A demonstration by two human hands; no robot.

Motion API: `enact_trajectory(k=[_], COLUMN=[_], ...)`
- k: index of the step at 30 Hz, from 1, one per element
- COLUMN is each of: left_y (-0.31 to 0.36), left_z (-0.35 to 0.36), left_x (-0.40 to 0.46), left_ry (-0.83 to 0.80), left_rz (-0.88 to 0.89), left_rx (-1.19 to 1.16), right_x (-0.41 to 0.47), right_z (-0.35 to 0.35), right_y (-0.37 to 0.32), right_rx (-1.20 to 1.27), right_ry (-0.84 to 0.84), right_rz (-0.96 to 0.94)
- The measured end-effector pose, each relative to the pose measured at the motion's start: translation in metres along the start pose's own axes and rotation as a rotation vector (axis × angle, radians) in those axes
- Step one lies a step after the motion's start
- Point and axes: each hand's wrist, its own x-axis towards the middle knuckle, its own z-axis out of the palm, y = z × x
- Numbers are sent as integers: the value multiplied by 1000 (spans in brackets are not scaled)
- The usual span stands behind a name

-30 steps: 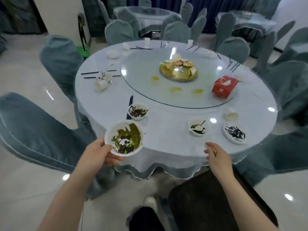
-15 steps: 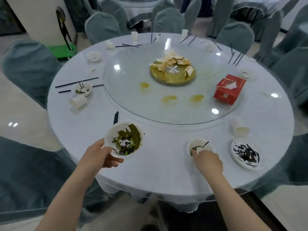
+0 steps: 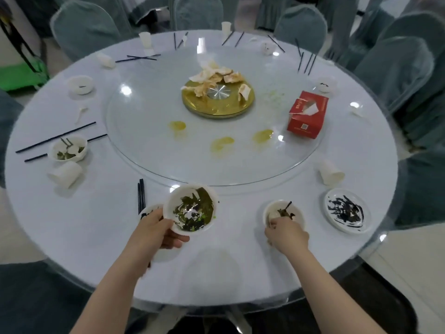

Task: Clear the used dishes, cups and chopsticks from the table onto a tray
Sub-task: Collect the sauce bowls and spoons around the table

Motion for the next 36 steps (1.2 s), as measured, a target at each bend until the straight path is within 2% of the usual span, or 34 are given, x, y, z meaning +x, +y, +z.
enact_trajectory(k=[5,8,14,17,25,31,36], left_y=[8,13,20,27,29,16,1], left_z=[5,14,42,67,141,177,192], left_x=[27,43,60,62,62,68,74], left_ry=[-74,-134,-265,-335,-502,-391,-376], left_rz=[-41,-26,-8,16,93,124,33], left_rx=[-8,26,123,189,341,421,507], right_x=[-6,-6,-16,-23,-50,-65,-68], right_z=[-2,-9,-16,-20,-13,-8,-3], right_y=[3,5,23,41,101,132,142], right_rx=[-30,45,300,348,496,555,588], right_ry=[-20,-31,114,153,293,314,299], right_rz=[10,26,13,24,193,244,234])
